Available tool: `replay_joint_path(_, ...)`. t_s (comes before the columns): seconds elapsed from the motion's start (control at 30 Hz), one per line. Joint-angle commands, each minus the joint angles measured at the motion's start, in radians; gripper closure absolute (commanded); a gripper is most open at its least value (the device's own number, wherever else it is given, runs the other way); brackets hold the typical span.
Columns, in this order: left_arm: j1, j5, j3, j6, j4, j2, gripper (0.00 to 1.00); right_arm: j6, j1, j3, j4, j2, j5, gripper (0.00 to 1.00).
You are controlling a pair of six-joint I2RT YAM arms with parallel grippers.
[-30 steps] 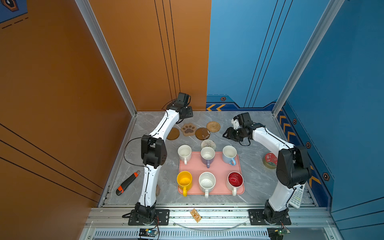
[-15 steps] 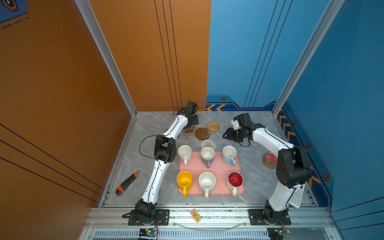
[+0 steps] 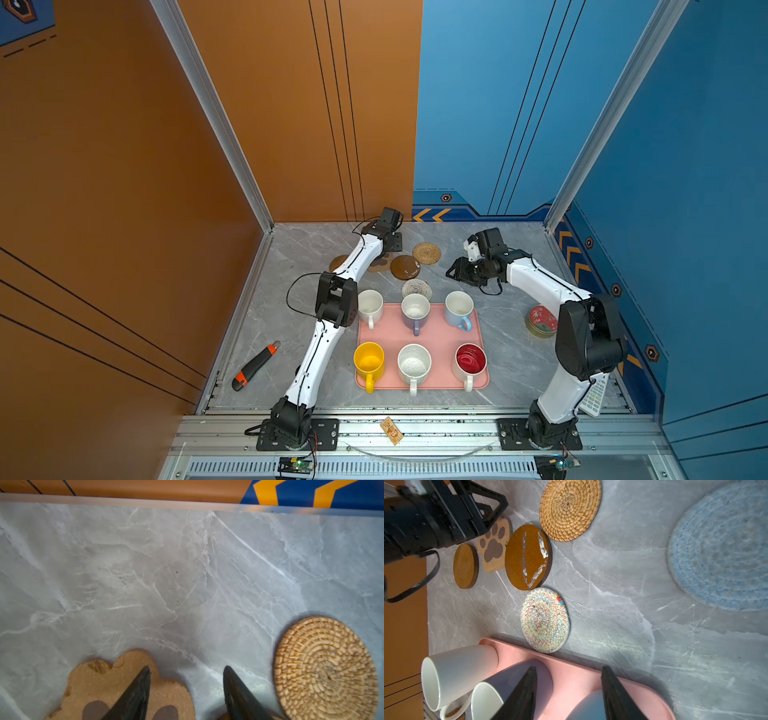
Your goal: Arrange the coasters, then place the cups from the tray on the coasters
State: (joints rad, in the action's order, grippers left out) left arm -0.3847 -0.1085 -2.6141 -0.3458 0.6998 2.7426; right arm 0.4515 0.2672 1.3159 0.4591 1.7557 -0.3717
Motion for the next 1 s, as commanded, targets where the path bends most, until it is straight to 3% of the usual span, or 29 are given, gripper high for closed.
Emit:
replay_joint_path(0.0,-0.007,-0.009,-0.024,0.048,0.005,0.014,0.44,0.016,-0.003,-0.024,-0.003,-0.042,-0.010,0.51)
replay_joint_path(0.17,-0.005,0.000,0.035,0.065,0.026,-0.004,0.47,0.019,-0.003,-0.035,-0.004,-0.051,-0.009,0.51)
replay_joint_path(0.33,0.017,0.087,0.048,0.027,0.113,-0.001,0.54,0.021,0.000,-0.038,-0.005,-0.055,-0.011,0.51)
replay_joint_path(0.53,0.025,0.063,0.073,0.046,0.214,-0.018,0.60,0.024,0.007,-0.044,-0.012,-0.061,-0.013,0.51)
replay_joint_path(0.97,0.017,-0.003,0.281,0.073,0.264,-0.133,0.63,0.035,0.021,-0.064,-0.043,-0.061,-0.024,0.51)
